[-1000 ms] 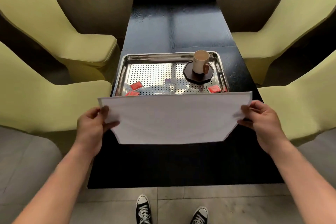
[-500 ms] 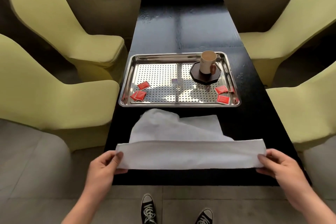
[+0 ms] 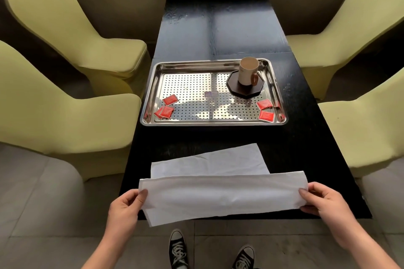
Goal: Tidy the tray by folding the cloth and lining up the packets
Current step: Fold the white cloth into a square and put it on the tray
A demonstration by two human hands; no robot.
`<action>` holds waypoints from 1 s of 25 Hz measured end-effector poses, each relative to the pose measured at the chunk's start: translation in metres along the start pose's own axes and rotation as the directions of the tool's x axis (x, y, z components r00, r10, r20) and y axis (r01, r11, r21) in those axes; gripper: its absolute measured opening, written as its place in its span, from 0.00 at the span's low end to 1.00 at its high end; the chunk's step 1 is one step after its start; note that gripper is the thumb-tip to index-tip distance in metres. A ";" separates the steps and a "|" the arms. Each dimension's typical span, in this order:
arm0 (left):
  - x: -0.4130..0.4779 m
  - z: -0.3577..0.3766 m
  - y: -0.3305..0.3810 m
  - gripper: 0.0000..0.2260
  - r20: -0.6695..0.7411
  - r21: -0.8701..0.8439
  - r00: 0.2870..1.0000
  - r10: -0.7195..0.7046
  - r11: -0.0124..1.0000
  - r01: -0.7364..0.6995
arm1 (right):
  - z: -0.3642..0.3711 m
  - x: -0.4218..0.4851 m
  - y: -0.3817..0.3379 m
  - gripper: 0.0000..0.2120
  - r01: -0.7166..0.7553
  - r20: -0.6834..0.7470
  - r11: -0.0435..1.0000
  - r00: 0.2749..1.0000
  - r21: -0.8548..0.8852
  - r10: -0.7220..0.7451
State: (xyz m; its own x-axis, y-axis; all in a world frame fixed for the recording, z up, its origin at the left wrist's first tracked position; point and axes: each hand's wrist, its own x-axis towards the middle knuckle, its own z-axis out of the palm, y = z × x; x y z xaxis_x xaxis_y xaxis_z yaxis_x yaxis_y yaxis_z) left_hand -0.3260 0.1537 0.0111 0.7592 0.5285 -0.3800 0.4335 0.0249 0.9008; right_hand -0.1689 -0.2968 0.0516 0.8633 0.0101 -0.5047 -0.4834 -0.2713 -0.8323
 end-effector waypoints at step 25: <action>0.085 0.040 -0.038 0.15 -0.313 -0.158 0.917 -0.249 0.965 0.209 | 0.085 0.161 -0.006 0.08 0.002 -0.149 0.864 0.985 -0.503 -0.088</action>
State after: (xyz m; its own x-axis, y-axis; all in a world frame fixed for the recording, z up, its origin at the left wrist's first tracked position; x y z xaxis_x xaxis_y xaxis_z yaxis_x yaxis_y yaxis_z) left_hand -0.2585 0.1643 -0.0639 0.4361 0.7435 -0.5069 0.5002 0.2680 0.8234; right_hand -0.0398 -0.2116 -0.0444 0.9145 -0.1092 -0.3895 -0.3434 -0.7183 -0.6050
